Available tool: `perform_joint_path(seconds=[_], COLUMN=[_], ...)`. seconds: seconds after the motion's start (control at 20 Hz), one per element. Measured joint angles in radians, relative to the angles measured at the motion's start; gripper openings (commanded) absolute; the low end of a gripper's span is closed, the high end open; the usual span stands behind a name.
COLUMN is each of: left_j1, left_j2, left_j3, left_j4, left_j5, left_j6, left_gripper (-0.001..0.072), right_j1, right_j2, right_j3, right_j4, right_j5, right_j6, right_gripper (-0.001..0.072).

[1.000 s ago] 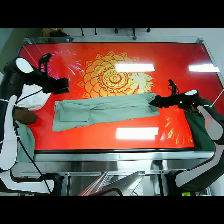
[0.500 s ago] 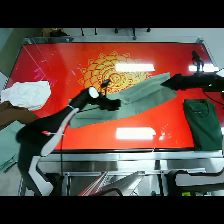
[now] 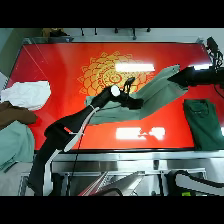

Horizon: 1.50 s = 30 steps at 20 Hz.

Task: Fold the shirts.

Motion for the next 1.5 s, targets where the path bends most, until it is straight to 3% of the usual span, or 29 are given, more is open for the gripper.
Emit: perform_joint_path(seconds=[0.15, 0.3, 0.5, 0.55, 0.6, 0.65, 0.7, 0.85, 1.0, 1.2, 1.5], left_j1=[0.14, 0.338, 0.621, 0.681, 0.742, 0.792, 0.84, 0.948, 1.017, 1.059, 1.073], left_j2=[0.146, 0.392, 0.718, 0.784, 0.848, 0.9, 0.95, 1.064, 1.135, 1.176, 1.188], left_j3=[0.053, 0.001, -0.11, -0.143, -0.18, -0.218, -0.262, -0.394, -0.505, -0.591, -0.633], left_j4=[-0.006, -0.033, -0.056, -0.06, -0.063, -0.064, -0.064, -0.071, -0.101, -0.161, -0.225], left_j5=[-0.2, -0.293, -0.336, -0.34, -0.344, -0.346, -0.344, -0.324, -0.31, -0.303, -0.298], left_j6=[0.031, 0.081, 0.148, 0.164, 0.184, 0.204, 0.223, 0.264, 0.298, 0.324, 0.335], left_gripper=[0.0018, 0.0019, 0.0019, 0.0019, 0.0019, 0.0019, 0.0019, 0.0019, 0.0019, 0.0019, 0.0019], right_j1=[0.056, 0.2, 0.508, 0.589, 0.678, 0.755, 0.832, 0.962, 0.955, 0.788, 0.399], right_j2=[-0.012, -0.045, -0.161, -0.203, -0.255, -0.307, -0.364, -0.473, -0.476, -0.389, -0.315], right_j3=[0.0, 0.0, 0.0, 0.0, 0.0, 0.0, 0.0, 0.001, 0.002, 0.002, -0.031], right_j4=[0.045, 0.077, 0.099, 0.104, 0.114, 0.125, 0.143, 0.182, 0.197, 0.146, -0.1], right_j5=[-0.017, -0.108, -0.363, -0.445, -0.543, -0.639, -0.743, -0.954, -0.972, -0.83, -0.494], right_j6=[0.012, 0.017, 0.018, 0.013, -0.006, -0.037, -0.077, -0.181, -0.233, -0.24, -0.037], right_gripper=[0.0018, 0.0019, 0.002, 0.0054, 0.0274, 0.0554, 0.0662, 0.0646, 0.0646, 0.0646, 0.0649])
